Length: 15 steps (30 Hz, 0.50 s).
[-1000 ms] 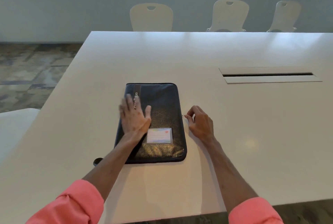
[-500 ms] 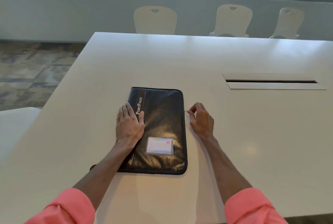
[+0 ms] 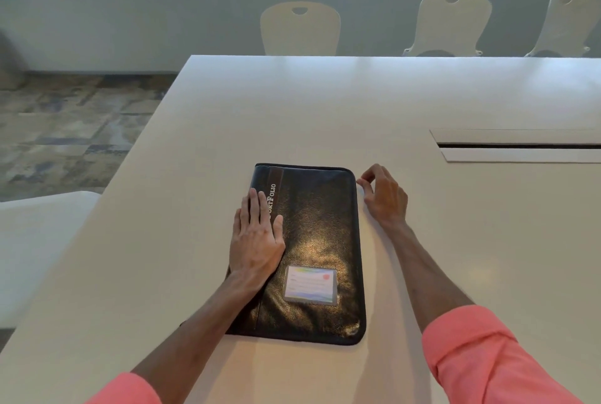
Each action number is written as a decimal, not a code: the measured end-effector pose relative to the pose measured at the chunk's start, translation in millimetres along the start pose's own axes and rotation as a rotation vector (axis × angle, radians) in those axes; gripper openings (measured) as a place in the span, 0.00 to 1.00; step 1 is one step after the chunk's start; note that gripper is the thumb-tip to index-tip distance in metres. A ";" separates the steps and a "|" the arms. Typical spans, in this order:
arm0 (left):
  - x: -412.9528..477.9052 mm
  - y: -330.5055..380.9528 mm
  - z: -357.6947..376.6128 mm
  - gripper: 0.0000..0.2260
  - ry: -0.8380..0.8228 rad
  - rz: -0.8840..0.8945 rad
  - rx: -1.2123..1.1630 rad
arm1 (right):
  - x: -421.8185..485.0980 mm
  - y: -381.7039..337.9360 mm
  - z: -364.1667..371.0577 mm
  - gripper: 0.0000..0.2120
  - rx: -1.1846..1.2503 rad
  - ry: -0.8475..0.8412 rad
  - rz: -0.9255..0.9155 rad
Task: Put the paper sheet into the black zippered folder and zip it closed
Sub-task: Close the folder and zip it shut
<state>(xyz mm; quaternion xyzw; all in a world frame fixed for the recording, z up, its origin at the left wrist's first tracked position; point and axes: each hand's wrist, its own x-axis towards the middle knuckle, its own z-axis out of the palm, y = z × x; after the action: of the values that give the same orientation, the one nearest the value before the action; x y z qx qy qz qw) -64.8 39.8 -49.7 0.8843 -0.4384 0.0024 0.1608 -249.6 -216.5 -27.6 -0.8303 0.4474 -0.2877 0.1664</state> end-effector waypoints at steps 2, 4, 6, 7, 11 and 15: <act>-0.4 0.8 0.4 0.32 0.001 -0.003 0.002 | 4.8 0.9 0.1 0.07 0.000 -0.029 -0.015; 0.4 0.9 0.9 0.32 -0.004 -0.013 0.001 | 7.0 3.4 -1.3 0.07 0.005 -0.061 -0.016; 2.6 1.5 0.0 0.32 -0.001 -0.020 0.006 | 7.9 8.1 -3.0 0.07 0.013 -0.115 -0.022; 5.1 2.6 -1.3 0.32 0.014 -0.015 0.008 | 8.5 10.0 -4.1 0.07 0.014 -0.139 -0.032; 38.5 17.3 -7.9 0.31 0.007 0.131 -0.040 | 12.2 12.9 -4.8 0.05 0.024 -0.194 -0.053; 96.4 54.0 -9.8 0.27 -0.047 0.369 -0.095 | 12.3 9.2 -4.2 0.02 0.018 -0.198 -0.040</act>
<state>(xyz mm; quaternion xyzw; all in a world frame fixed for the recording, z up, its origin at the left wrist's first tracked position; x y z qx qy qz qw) -46.0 -62.5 -11.1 0.7802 -0.5962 -0.0094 0.1891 -252.9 -232.0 -25.1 -0.8619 0.4094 -0.2115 0.2116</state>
